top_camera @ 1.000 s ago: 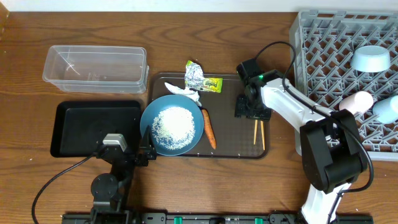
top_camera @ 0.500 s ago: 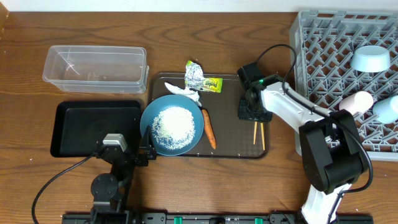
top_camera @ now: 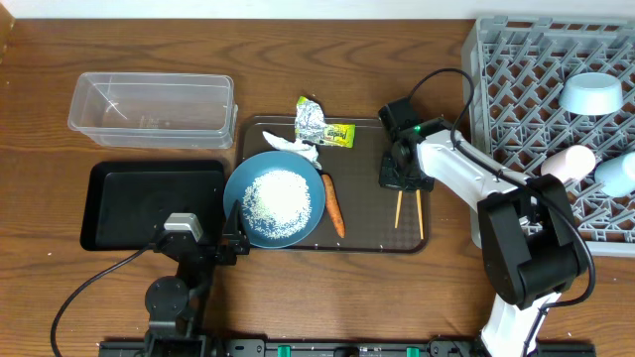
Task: Sort waste into correct bins and load items into the dishwasher rack
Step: 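Carry the chopstick into the dish rack and release it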
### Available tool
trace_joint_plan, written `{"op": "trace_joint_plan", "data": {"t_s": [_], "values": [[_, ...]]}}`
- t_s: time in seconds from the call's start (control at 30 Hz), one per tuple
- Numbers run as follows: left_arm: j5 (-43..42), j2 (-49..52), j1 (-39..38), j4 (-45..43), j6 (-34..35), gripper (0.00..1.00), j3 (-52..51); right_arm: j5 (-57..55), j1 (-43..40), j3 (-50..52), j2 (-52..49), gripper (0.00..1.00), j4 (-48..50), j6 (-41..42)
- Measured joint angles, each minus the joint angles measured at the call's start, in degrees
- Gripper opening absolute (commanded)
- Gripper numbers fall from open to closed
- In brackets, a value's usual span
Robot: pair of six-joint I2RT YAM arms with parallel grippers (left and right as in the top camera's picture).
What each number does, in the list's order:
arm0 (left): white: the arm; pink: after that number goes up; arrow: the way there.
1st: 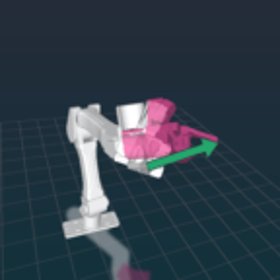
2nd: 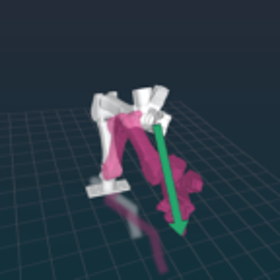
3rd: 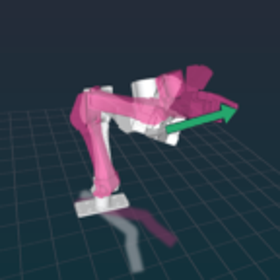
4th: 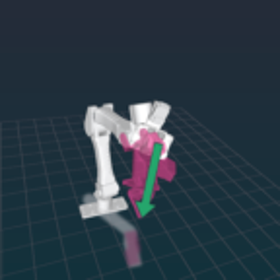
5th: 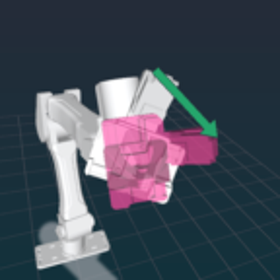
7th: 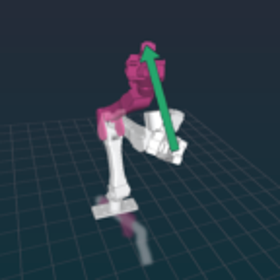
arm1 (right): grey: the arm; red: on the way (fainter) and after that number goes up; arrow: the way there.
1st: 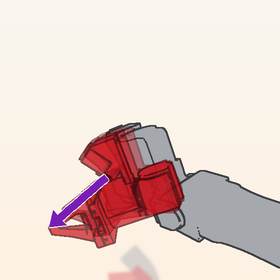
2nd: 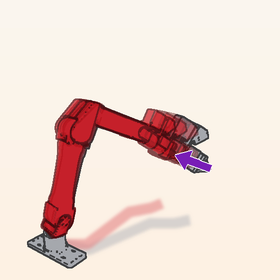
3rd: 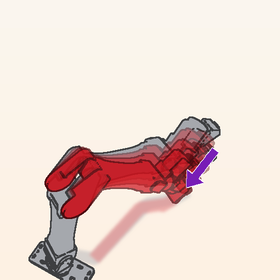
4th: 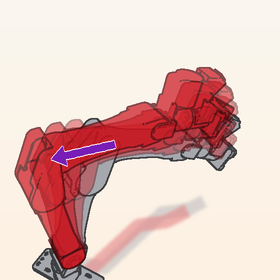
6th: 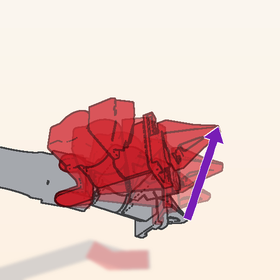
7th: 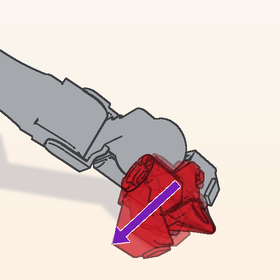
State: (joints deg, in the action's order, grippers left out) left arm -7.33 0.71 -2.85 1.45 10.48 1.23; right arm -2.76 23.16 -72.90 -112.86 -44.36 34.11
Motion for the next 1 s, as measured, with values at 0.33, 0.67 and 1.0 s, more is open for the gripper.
{"op": "trace_joint_plan", "data": {"t_s": [0.33,0.67,1.0], "values": [[0.0,0.0,0.0,0.0,0.0,0.98,0.0,1.4,-2.9,-4.5,2.9,0.01,-5.6,-3.0],[0.0,0.0,0.0,0.0,0.0,0.98,0.0,2.4,-19.0,-14.5,19.9,0.01,1.6,-18.1],[0.0,0.0,0.0,0.0,0.0,0.98,0.0,2.6,-28.3,-14.7,17.5,0.01,6.1,-27.0]]}}
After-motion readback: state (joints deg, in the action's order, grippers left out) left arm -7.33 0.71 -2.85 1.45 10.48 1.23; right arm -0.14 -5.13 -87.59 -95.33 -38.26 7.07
